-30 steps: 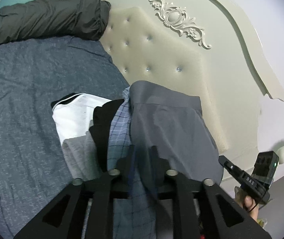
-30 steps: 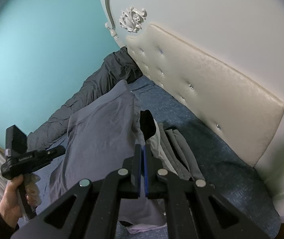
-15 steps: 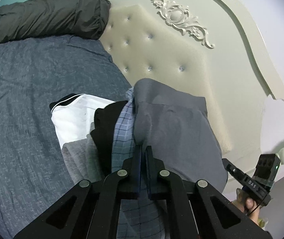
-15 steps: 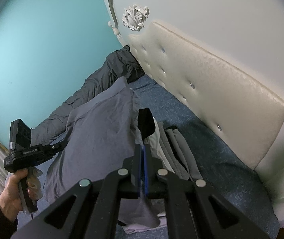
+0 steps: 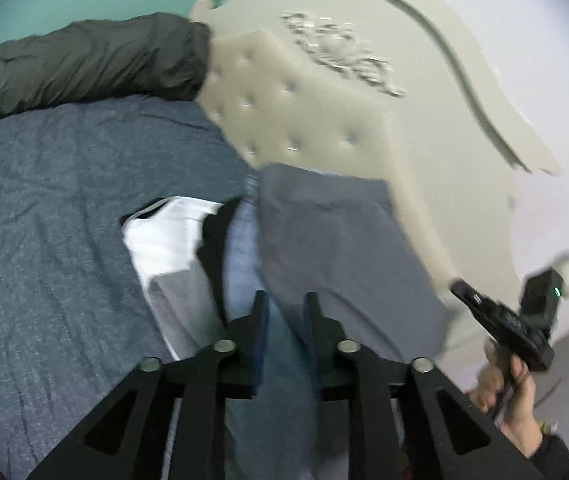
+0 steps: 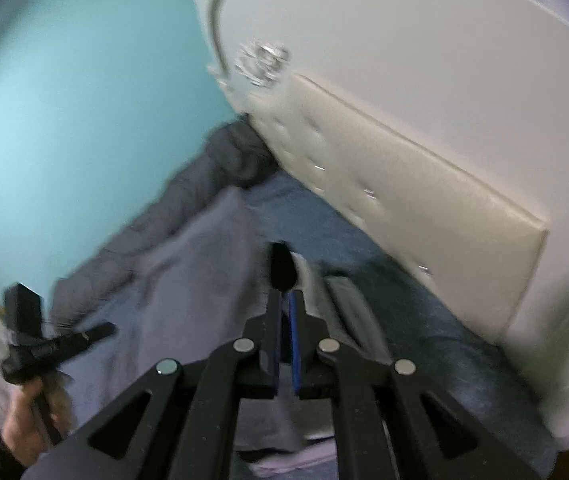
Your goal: Fold clothes
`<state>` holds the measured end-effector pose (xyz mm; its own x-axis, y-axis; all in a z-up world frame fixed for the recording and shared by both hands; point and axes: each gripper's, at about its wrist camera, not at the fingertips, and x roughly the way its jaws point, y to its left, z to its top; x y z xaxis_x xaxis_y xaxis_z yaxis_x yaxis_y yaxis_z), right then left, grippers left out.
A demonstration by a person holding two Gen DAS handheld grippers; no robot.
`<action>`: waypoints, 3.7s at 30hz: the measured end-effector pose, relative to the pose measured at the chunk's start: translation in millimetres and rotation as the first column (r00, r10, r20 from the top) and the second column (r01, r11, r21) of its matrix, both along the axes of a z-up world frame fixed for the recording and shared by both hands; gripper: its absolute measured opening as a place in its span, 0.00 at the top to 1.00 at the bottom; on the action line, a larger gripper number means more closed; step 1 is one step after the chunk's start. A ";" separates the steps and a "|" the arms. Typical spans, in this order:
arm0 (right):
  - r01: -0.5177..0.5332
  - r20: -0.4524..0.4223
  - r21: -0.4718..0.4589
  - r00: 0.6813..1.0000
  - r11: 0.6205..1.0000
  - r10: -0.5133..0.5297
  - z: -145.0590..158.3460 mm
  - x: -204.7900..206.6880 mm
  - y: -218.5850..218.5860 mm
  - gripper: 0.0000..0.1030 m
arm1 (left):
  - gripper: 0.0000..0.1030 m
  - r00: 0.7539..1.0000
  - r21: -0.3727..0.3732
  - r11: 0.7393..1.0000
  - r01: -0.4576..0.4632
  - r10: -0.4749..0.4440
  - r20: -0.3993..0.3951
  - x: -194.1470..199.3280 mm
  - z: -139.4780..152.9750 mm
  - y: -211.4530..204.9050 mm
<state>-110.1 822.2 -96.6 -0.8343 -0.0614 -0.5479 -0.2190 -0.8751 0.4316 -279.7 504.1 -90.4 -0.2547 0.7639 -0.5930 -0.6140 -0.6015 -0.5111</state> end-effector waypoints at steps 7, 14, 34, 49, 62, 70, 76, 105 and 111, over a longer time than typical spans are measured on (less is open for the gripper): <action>-0.071 -0.018 0.014 0.997 0.997 0.071 0.7 4.1 -26.1 0.96 | 0.71 0.985 -0.082 0.989 0.123 -0.131 -0.111 52.1 0.3 19.0; 0.007 0.040 -0.005 0.999 1.000 -0.007 -21.5 10.1 -12.8 0.96 | 0.71 0.983 -0.176 0.979 0.099 -0.124 -0.136 56.2 -16.2 8.8; -0.060 -0.058 0.000 0.997 0.998 0.060 -6.1 0.4 -21.7 0.96 | 0.71 0.987 -0.176 0.984 -0.006 -0.023 -0.161 -61.7 7.2 59.2; -0.097 -0.077 -0.029 0.993 0.995 0.095 -20.0 1.0 -13.3 0.91 | 0.69 0.994 -0.101 0.989 -0.104 0.100 -0.049 -106.8 -11.0 58.4; -0.114 -0.088 -0.020 0.990 0.993 0.112 -13.0 3.0 -22.2 0.91 | 0.68 0.990 -0.116 0.985 -0.130 0.121 -0.077 -108.4 0.3 55.7; -0.115 -0.084 -0.025 0.990 0.993 0.113 -16.4 0.7 -18.3 0.91 | 0.68 0.989 -0.140 0.980 -0.142 0.133 -0.071 -112.9 -11.4 55.9; -0.093 -0.075 -0.029 0.993 0.995 0.090 -14.8 1.4 -15.6 0.91 | 0.68 0.986 -0.159 0.974 -0.160 0.150 -0.075 -112.4 -16.4 48.4; 0.011 -0.048 0.070 0.999 0.997 -0.007 72.8 115.1 -99.5 0.48 | 0.43 0.972 -0.172 0.984 -0.050 0.009 -0.234 102.5 95.1 -49.4; 0.054 -0.042 0.085 0.998 0.995 -0.050 83.0 138.8 -113.8 0.37 | 0.42 0.962 -0.168 0.985 -0.047 0.000 -0.272 138.9 108.3 -68.6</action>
<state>28.7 708.4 -13.6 -0.8565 0.0288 -0.5153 -0.2494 -0.8972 0.3645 -140.8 435.5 17.9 -0.4402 0.6487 -0.6208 -0.6993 -0.6814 -0.2160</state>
